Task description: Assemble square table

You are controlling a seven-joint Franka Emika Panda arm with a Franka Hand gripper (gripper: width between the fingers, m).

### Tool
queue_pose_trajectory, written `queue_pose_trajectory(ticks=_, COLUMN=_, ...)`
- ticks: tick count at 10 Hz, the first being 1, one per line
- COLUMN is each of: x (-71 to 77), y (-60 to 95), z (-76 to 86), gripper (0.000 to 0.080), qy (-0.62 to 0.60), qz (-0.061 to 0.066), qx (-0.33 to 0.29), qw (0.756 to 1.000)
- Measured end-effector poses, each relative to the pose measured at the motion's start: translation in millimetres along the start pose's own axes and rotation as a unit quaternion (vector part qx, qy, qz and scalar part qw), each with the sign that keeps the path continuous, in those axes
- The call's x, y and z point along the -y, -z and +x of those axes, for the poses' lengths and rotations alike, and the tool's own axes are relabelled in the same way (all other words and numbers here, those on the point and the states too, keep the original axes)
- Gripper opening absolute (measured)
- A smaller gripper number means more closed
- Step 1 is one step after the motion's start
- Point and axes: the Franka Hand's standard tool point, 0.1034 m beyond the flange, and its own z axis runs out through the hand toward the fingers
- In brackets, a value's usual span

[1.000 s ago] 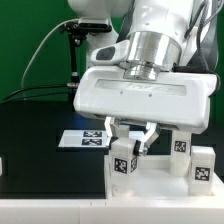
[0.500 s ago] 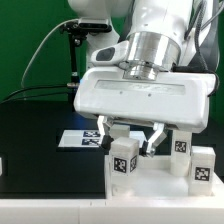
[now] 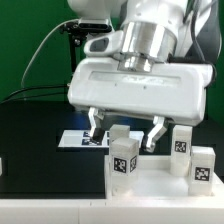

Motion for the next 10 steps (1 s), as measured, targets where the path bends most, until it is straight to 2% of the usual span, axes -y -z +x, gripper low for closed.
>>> queue_pose_trajectory(ticks=1, x=0.1, y=8.4, z=1.2, gripper=0.0649, qy=0.003, qz=0.0, qx=0.035, qw=0.999)
queue_pose_trajectory(ticks=3, x=3.9, y=18.9, z=11.4, gripper=0.0649, qy=0.065, qz=0.016, qx=0.044, qw=0.997)
queue_pose_trajectory(ticks=5, x=-2.4, y=18.9, z=24.0, gripper=0.0649, qy=0.125, qz=0.022, qx=0.06, qw=0.99)
queue_pose_trajectory(ticks=7, x=-8.1, y=18.3, z=22.7, gripper=0.0649, qy=0.126, qz=0.014, qx=0.134, qw=0.983)
queue_pose_trajectory(ticks=8, x=-6.8, y=18.5, z=26.2, gripper=0.0649, qy=0.125, qz=0.015, qx=0.129, qw=0.984)
queue_pose_trajectory(ticks=9, x=-8.5, y=17.7, z=21.0, gripper=0.0649, qy=0.119, qz=0.014, qx=0.144, qw=0.982)
queue_pose_trajectory(ticks=10, x=-9.6, y=19.5, z=14.5, gripper=0.0649, qy=0.104, qz=0.014, qx=0.186, qw=0.977)
